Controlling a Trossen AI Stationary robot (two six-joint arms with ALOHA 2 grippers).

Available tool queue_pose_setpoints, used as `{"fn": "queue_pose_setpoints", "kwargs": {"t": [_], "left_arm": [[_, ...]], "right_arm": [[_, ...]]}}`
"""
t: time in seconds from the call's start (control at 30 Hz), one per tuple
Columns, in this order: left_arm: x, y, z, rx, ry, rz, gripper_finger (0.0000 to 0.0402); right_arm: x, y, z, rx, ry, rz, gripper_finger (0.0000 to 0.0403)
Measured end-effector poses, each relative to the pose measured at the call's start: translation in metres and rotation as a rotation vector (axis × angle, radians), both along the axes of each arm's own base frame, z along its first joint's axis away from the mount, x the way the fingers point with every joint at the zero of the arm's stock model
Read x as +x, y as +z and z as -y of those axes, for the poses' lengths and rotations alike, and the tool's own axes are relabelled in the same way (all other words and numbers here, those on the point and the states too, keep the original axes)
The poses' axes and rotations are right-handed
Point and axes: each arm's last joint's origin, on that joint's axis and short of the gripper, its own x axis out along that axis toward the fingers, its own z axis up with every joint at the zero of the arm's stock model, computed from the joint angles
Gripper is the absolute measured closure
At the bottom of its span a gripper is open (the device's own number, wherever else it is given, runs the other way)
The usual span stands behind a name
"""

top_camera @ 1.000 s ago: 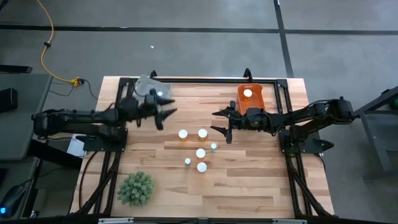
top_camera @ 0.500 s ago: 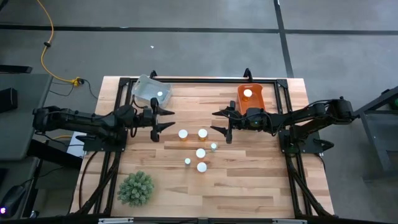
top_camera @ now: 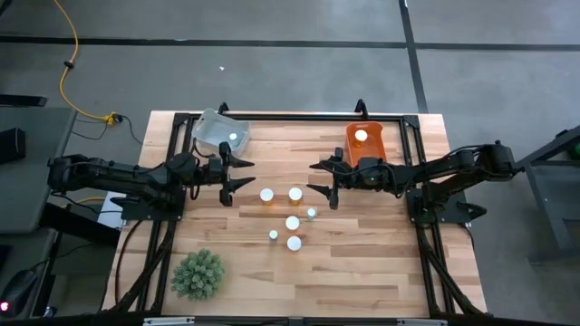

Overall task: Pick and place medicine bottles into bin by pill shape (circle, oval)
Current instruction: Put the orange capsule bottle into the orange bin

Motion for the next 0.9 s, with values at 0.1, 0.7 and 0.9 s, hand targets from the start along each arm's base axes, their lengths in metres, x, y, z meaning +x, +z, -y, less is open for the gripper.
{"fn": "queue_pose_setpoints", "kwargs": {"t": [0.1, 0.7, 0.9], "left_arm": [[0.0, 0.0, 0.0, -0.005, 0.008, 0.0, 0.0204], [0.029, -0.001, 0.001, -0.063, 0.139, -0.319, 0.0204], [0.027, 0.008, 0.001, -0.039, 0.145, -0.28, 0.0204]], "right_arm": [[0.0, 0.0, 0.0, 0.0, 0.0, 0.0, 0.0123], [0.006, -0.012, 0.0, 0.128, -0.024, -0.032, 0.0123], [0.036, -0.03, 0.002, 0.128, -0.058, -0.174, 0.0123]]}}
